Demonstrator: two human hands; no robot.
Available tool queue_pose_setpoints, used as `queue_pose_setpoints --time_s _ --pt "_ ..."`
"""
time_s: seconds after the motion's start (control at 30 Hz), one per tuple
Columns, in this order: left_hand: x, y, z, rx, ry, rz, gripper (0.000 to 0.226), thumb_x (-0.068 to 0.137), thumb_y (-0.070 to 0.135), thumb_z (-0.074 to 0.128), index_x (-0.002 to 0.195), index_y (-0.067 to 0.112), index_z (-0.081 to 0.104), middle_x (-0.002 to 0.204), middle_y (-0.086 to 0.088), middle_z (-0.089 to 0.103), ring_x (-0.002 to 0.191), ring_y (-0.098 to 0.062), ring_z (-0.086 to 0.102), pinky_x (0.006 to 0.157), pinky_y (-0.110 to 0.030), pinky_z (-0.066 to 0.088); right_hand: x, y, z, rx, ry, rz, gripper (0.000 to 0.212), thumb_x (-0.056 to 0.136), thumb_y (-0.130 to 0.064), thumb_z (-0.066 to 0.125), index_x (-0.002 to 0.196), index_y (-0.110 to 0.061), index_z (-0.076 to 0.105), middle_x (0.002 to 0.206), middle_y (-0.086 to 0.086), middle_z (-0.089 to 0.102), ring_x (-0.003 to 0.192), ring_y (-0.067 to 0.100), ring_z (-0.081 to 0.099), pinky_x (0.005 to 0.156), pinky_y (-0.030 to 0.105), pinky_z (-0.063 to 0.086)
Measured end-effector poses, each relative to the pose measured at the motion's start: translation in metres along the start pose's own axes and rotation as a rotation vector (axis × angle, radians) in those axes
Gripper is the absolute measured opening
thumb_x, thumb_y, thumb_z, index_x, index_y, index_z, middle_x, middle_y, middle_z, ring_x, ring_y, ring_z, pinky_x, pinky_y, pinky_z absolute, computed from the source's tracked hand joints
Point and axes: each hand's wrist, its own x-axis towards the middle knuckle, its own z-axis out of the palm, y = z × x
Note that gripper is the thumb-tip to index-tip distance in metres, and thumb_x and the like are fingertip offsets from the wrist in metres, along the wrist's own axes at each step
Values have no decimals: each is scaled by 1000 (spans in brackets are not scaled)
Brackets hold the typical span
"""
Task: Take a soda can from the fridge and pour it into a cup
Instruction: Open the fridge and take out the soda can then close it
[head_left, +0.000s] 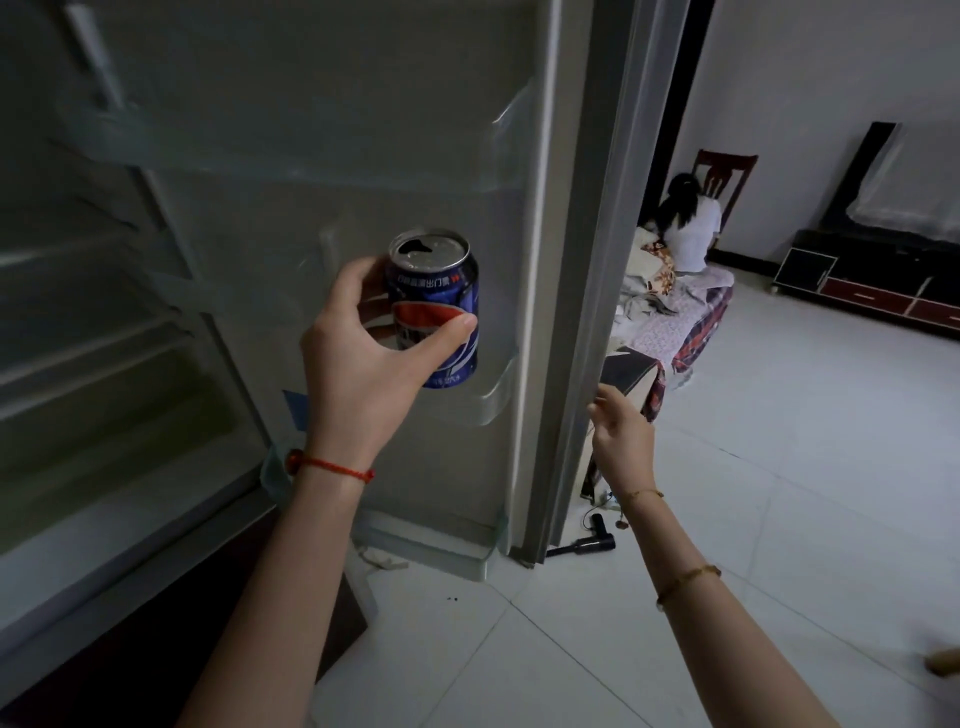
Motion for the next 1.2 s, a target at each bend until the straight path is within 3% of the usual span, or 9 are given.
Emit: queue_pose_setpoints --time_s 0.1,0.27,0.33,0.4,0.67,0.83,0.93,1.03,1.2 --pt "-23 7 -8 -3 19 -20 65 63 35 89 120 21 60 110 13 68 97 2 65 85 -19 54 -12 -2 -4 -4 -13 -27 29 97 -10 52 124 -15 61 113 7 70 105 20 64 93 30 48" --pt "-66 18 -23 19 43 -69 65 63 35 89 120 22 60 111 13 67 99 0 65 87 -24 54 -44 -10 -15 35 -72 -84 33 97 -12 53 129 -10 59 117 9 69 109 19 63 91 -4 23" --pt "-84 22 -30 17 52 -92 66 63 34 89 121 22 60 112 12 67 101 -2 65 87 -24 54 -59 -13 -17 76 -94 -98 35 97 -16 53 132 -13 57 118 1 67 106 12 62 98 7 34" --pt "-102 26 -38 14 66 -109 65 63 31 89 121 22 60 113 11 67 103 -4 65 87 -24 55 -73 -17 -20 105 -103 -132 35 97 -16 55 131 -16 58 110 -9 63 99 5 59 90 20 44" --pt "-174 34 -71 35 161 -208 65 63 28 90 121 23 60 115 9 68 105 -7 66 89 -30 55 -130 -23 -18 190 -167 -286 29 98 -20 54 125 -16 62 107 -12 61 100 6 60 81 -3 37" --pt "-212 34 -93 37 249 -285 69 61 22 91 122 24 59 114 12 68 102 -2 66 86 -22 54 -164 -31 -11 255 -249 -349 25 98 -27 54 120 -19 63 106 -11 66 96 0 62 87 16 50" --pt "-230 33 -108 65 311 -324 68 60 22 91 119 29 59 114 11 68 103 -4 66 87 -23 53 -183 -41 -5 338 -301 -380 25 97 -26 56 121 -20 60 105 -9 66 95 3 63 87 18 49" --pt "-245 36 -122 95 356 -347 66 61 18 90 115 34 57 111 19 65 102 4 64 83 -13 51 -201 -55 3 382 -361 -427 29 96 -24 58 124 -19 57 107 -5 65 97 9 63 88 21 50" --pt "-264 33 -147 120 418 -380 69 63 13 89 123 24 57 115 17 64 104 7 62 80 -9 50 -227 -77 18 450 -456 -493 39 93 -21 63 131 -19 53 114 -4 62 97 10 62 89 26 51"
